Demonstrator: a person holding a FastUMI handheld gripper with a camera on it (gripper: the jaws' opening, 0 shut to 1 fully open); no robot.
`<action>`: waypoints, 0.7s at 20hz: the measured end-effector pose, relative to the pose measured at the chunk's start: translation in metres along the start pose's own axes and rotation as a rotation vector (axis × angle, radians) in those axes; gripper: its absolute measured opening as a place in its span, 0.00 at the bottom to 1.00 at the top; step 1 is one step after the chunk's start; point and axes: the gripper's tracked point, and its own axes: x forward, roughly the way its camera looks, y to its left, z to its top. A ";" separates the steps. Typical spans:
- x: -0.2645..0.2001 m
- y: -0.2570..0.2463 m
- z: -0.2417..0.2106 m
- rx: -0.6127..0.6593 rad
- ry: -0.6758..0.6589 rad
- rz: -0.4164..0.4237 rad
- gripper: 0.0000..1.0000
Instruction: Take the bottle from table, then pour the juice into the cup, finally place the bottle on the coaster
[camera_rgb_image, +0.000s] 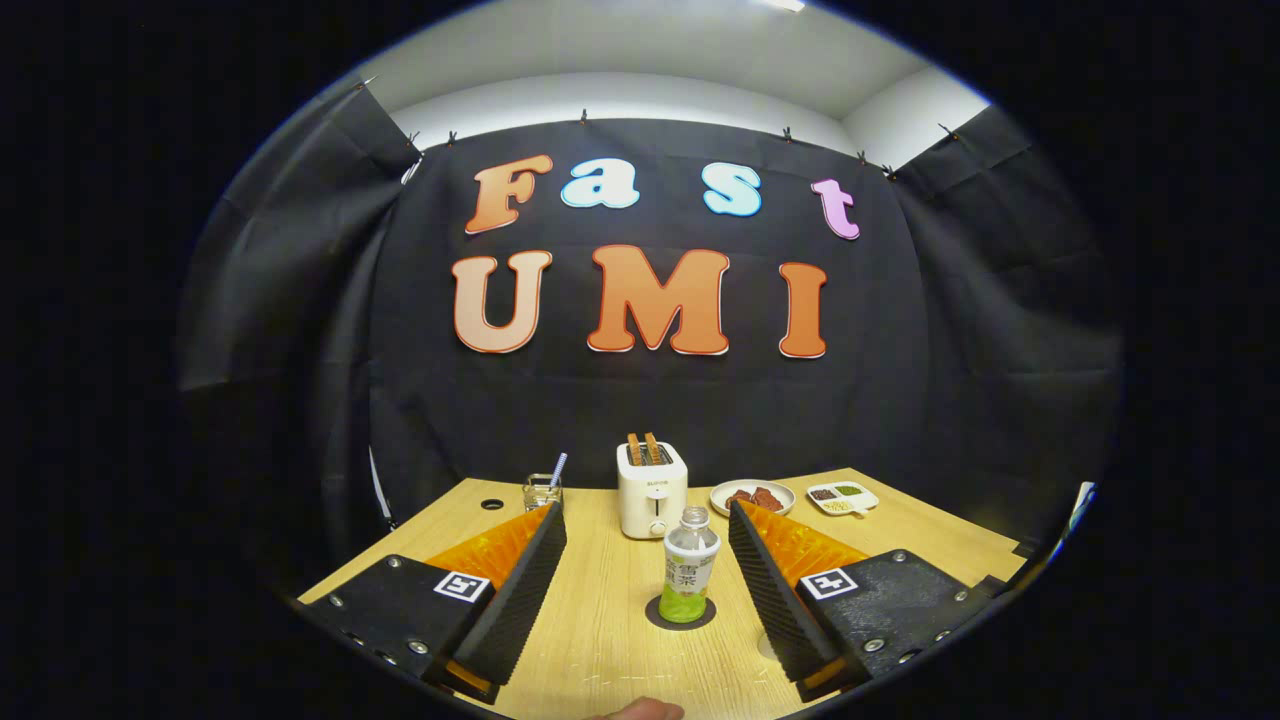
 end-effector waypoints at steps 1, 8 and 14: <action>-0.003 0.017 0.010 0.007 -0.014 0.036 0.97; -0.040 0.063 0.038 0.057 -0.097 0.154 0.97; -0.057 0.101 0.065 -0.029 -0.168 0.160 0.97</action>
